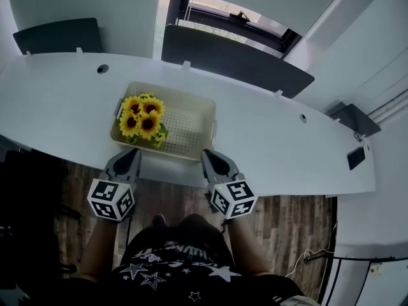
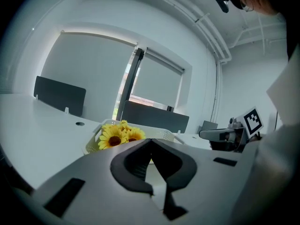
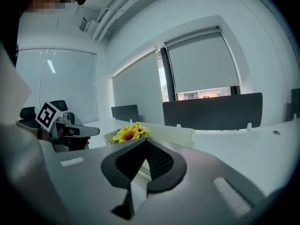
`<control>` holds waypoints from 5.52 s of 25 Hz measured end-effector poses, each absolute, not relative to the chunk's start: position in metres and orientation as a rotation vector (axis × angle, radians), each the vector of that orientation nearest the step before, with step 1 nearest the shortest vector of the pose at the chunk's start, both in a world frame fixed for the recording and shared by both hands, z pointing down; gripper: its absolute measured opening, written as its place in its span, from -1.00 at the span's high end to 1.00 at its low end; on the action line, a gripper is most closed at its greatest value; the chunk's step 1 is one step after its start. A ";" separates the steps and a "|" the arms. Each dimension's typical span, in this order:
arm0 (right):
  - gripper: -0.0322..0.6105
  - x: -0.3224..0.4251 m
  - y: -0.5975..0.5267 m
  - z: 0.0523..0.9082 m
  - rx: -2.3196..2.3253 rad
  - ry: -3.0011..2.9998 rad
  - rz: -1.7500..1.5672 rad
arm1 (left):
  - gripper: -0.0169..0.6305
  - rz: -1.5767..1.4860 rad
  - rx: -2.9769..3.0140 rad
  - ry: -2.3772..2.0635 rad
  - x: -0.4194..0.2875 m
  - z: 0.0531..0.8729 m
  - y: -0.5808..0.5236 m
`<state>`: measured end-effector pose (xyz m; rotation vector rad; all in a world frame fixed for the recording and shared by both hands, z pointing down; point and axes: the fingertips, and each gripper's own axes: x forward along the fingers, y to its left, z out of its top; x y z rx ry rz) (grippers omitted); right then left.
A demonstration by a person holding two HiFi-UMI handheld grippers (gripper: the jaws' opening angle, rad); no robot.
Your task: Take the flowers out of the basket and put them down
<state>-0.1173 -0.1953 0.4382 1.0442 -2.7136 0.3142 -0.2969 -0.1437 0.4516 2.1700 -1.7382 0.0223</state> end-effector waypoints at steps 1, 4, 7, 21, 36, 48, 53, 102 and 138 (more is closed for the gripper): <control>0.89 -0.119 -0.198 0.438 1.039 -2.711 0.308 | 0.92 0.020 2.167 -1.738 -0.298 0.451 -0.146; 0.89 -0.122 -0.213 0.432 1.031 -2.718 0.289 | 0.92 0.028 2.163 -1.743 -0.300 0.451 -0.155; 0.89 -0.129 -0.232 0.426 1.007 -2.737 0.298 | 0.92 0.036 2.126 -1.777 -0.306 0.449 -0.162; 0.89 -0.201 -0.299 0.448 0.577 -2.722 0.486 | 0.92 0.124 1.917 -1.992 -0.332 0.448 -0.193; 0.86 -0.244 -0.312 0.505 0.478 -2.518 0.437 | 0.91 0.225 1.648 -2.118 -0.395 0.477 -0.184; 0.54 -0.250 -0.307 0.559 0.404 -2.274 0.302 | 0.58 0.362 1.756 -1.904 -0.412 0.503 -0.189; 0.47 -0.251 -0.297 0.581 0.257 -2.145 0.132 | 0.58 0.404 1.799 -1.861 -0.415 0.504 -0.190; -0.74 -0.379 -0.271 0.623 0.045 -2.488 -0.076 | 0.71 0.196 1.697 -1.769 -0.420 0.535 -0.205; -0.76 -0.326 -0.321 0.498 0.659 -2.567 0.128 | 0.65 0.413 2.009 -1.664 -0.431 0.514 -0.219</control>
